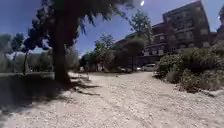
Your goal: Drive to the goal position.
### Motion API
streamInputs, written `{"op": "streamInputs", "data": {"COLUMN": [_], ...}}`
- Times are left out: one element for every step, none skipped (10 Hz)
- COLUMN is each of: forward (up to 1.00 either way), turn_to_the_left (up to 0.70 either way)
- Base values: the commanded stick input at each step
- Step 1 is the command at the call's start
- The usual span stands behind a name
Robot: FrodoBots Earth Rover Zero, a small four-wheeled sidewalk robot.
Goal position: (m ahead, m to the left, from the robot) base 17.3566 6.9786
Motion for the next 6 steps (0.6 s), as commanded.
{"op": "streamInputs", "data": {"forward": [0.85,0.85,0.85,0.85,0.85,0.85], "turn_to_the_left": [0.00,0.00,0.00,0.00,0.00,0.00]}}
